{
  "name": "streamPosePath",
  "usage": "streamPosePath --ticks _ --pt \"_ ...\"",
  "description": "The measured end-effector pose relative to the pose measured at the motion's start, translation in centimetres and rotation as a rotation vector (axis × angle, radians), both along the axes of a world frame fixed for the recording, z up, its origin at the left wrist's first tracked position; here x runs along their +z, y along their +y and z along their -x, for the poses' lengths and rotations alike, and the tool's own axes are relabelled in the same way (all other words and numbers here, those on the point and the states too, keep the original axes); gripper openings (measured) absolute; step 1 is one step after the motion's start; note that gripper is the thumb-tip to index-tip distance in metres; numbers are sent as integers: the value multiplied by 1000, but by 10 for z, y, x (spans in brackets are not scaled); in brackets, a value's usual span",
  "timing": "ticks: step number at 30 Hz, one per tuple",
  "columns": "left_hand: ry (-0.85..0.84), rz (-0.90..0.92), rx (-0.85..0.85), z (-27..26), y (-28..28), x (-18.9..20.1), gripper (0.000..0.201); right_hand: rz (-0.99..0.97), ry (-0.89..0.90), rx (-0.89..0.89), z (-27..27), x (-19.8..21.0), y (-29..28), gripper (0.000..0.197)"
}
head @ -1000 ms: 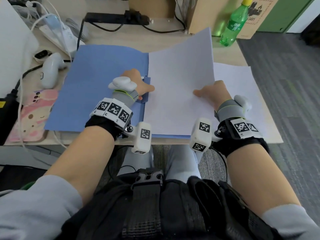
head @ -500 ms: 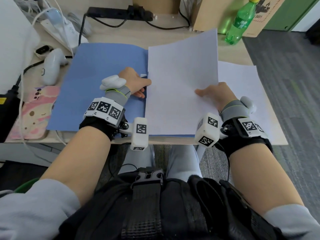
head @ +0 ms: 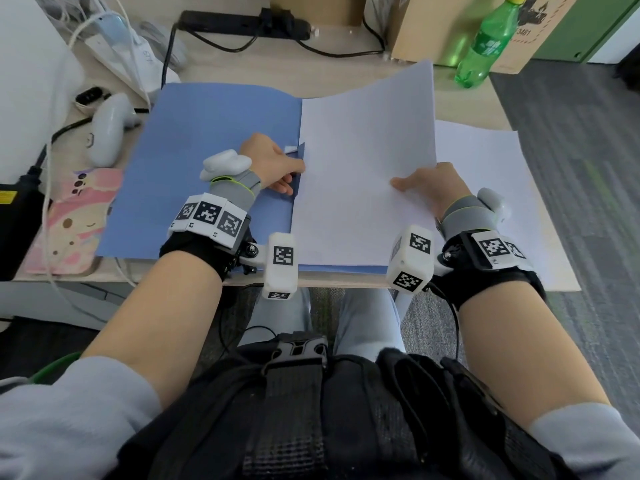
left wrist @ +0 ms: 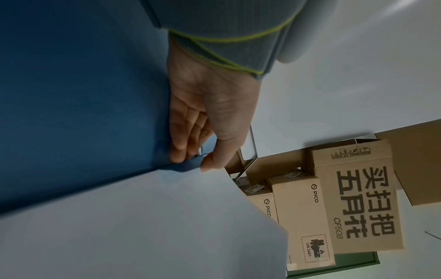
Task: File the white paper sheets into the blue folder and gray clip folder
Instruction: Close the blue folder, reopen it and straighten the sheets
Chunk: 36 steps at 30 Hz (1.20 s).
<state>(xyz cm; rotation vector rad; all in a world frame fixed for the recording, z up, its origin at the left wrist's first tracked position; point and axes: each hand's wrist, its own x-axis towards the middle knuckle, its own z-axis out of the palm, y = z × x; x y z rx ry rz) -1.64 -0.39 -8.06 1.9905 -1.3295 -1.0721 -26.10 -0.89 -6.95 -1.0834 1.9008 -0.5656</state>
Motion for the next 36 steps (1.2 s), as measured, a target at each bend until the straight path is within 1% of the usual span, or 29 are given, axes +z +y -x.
streamPosePath --ticks 6,9,13,17,21,23,25,27,29,30,31,32,33,34,35,36 --pt "-61 4 -13 2 -2 -4 29 -35 83 70 -1 -2 -2 56" --pt "-114 2 -24 2 -3 -5 34 -49 77 53 1 -3 -1 57" --pt "-163 -3 -27 3 -6 -7 36 -61 81 69 4 -2 -2 58" --pt "-193 -5 -32 3 -6 -7 37 -55 111 96 4 -2 -3 64" --pt "-268 -19 -62 6 -5 -5 37 -50 128 52 3 -3 -1 70" --pt "-284 -20 -61 7 -6 -6 35 -36 173 51 3 -3 -3 77" --pt "-297 -19 -57 7 -6 -6 33 5 228 84 3 -4 -7 95" --pt "-309 -21 -60 8 -5 -6 32 39 337 131 0 -6 -11 104" --pt "-316 -21 -68 8 -5 -7 32 125 469 210 -7 -5 -10 100" --pt "-317 -17 -71 8 -4 -7 33 201 485 282 -13 -4 -8 92" --pt "-317 -12 -71 8 -4 -7 34 286 451 391 -20 -4 -6 81" --pt "-318 -5 -68 7 -3 -8 35 362 366 523 -29 -2 -3 68" --pt "-314 11 -66 7 -2 -8 36 413 269 658 -40 -2 0 58" --pt "-307 33 -71 7 -1 -7 36 425 204 783 -52 -2 5 52" --pt "-299 56 -80 8 0 -7 35 417 195 889 -62 -4 9 49" --pt "-290 70 -95 7 2 -6 33 400 245 967 -73 -7 12 49"
